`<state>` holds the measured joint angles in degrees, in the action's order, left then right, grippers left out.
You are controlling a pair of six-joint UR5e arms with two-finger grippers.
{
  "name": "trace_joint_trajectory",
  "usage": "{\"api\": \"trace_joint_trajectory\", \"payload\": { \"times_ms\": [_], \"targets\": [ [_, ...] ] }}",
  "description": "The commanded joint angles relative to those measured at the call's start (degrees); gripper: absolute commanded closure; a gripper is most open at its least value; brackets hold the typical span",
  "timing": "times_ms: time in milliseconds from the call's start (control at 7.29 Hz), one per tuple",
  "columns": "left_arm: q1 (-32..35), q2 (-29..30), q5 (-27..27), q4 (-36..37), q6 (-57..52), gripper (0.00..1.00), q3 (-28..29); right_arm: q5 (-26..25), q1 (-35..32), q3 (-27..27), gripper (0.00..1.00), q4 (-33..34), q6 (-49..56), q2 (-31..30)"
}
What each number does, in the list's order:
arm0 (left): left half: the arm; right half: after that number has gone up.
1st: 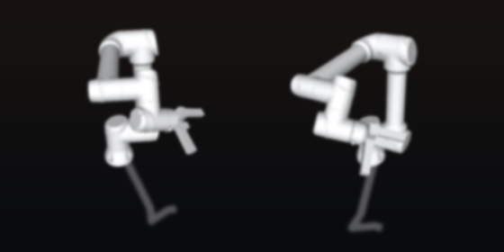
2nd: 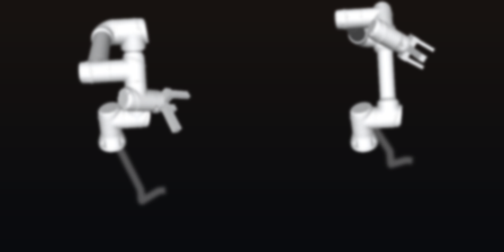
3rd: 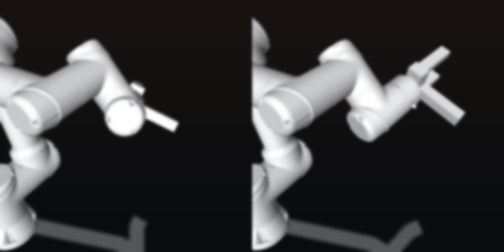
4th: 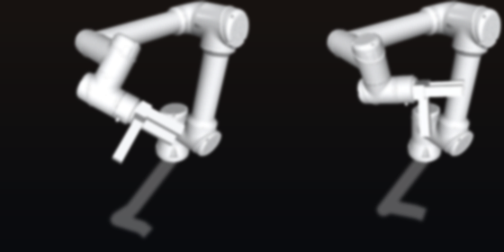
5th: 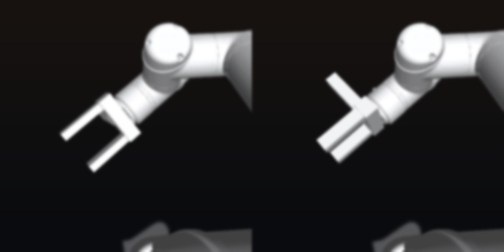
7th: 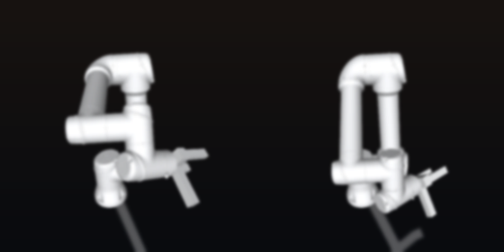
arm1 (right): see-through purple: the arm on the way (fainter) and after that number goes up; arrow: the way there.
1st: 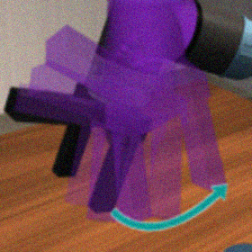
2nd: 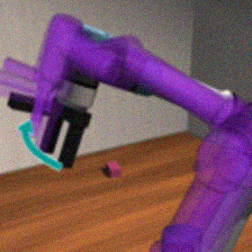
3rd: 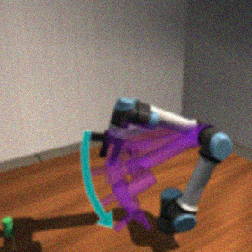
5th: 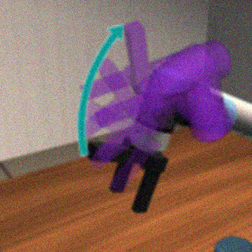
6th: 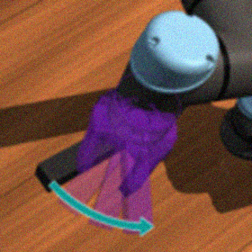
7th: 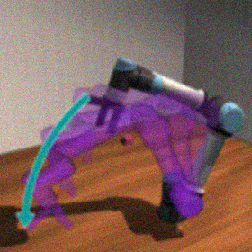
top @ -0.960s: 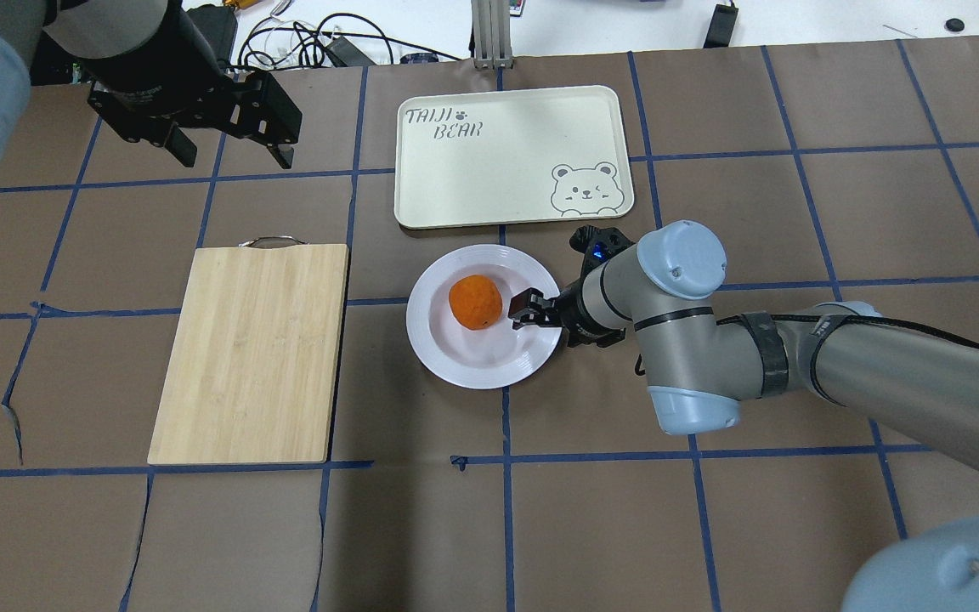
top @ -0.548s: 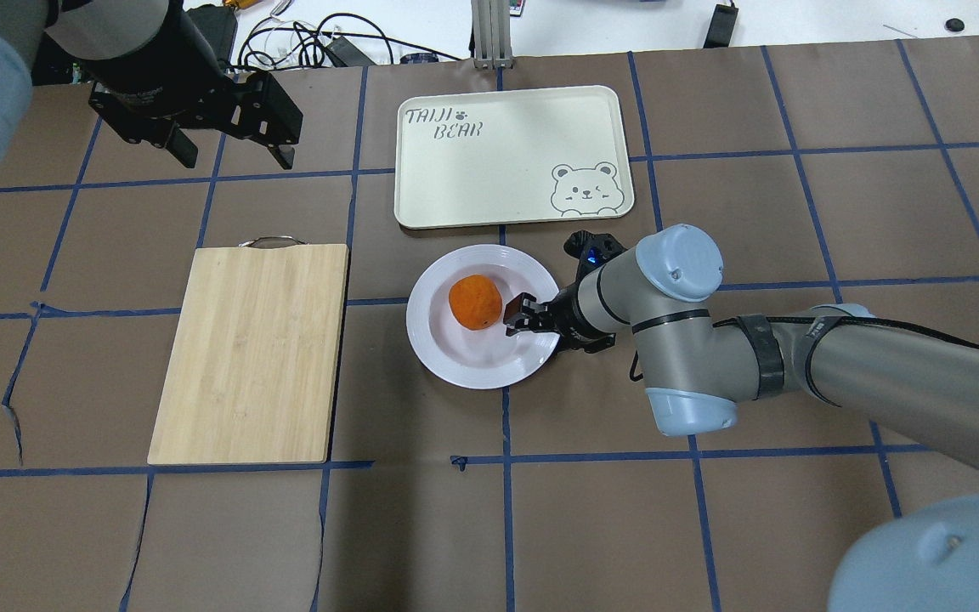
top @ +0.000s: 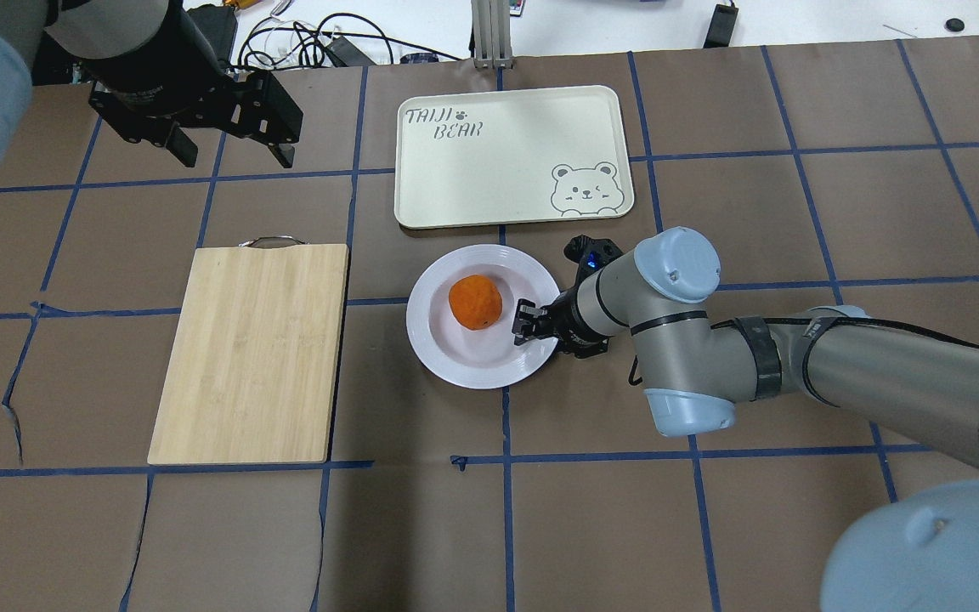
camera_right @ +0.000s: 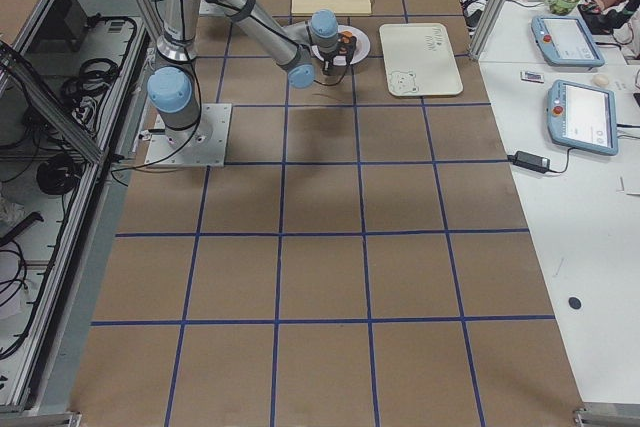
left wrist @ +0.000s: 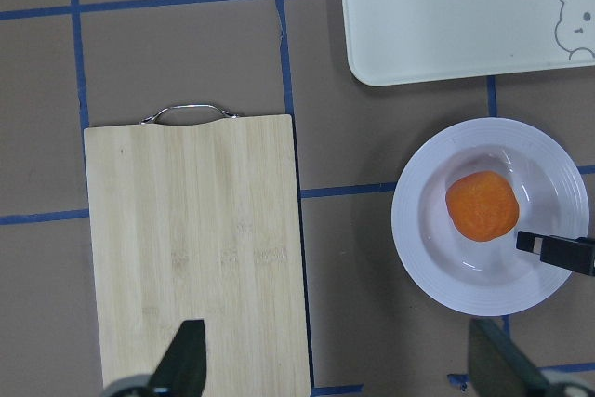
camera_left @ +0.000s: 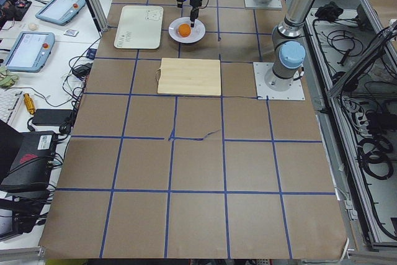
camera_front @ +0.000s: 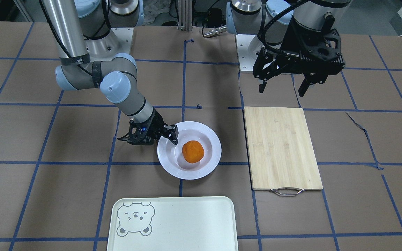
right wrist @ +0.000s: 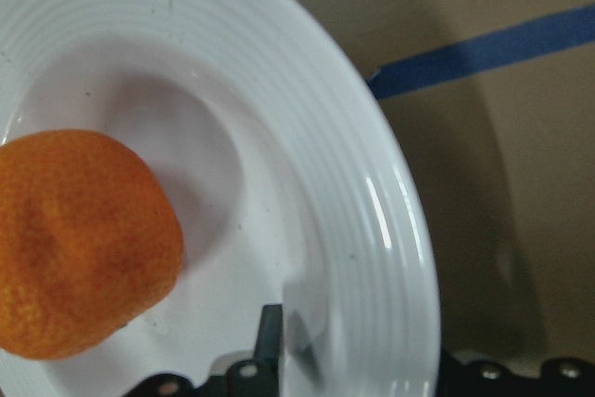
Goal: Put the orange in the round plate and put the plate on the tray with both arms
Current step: 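Close the right gripper on the white bowl's rim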
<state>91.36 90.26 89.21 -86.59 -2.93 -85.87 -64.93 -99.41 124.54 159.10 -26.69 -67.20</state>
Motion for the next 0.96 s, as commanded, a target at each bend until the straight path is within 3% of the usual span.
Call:
{"api": "trace_joint_trajectory", "payload": {
  "times_ms": [0, 137, 411, 823],
  "targets": [
    [0.05, 0.0, 0.0, 0.02, -0.14, 0.0, 0.0, -0.19, 0.0, -0.09, 0.81, -0.1, -1.88, -0.03],
    [0.05, 0.0, 0.0, 0.02, -0.14, 0.0, 0.0, -0.28, 0.0, -0.09, 0.89, -0.1, -1.97, -0.03],
    [-0.04, 0.0, 0.09, 0.46, -0.23, 0.0, 0.0, -0.55, 0.0, -0.61, 0.9, 0.33, -5.47, -0.91],
    [-0.13, 0.09, 0.09, 0.46, -0.32, 0.0, -0.08, -0.11, 0.26, -3.42, 1.0, -0.28, -8.97, -0.91]
  ]
}}
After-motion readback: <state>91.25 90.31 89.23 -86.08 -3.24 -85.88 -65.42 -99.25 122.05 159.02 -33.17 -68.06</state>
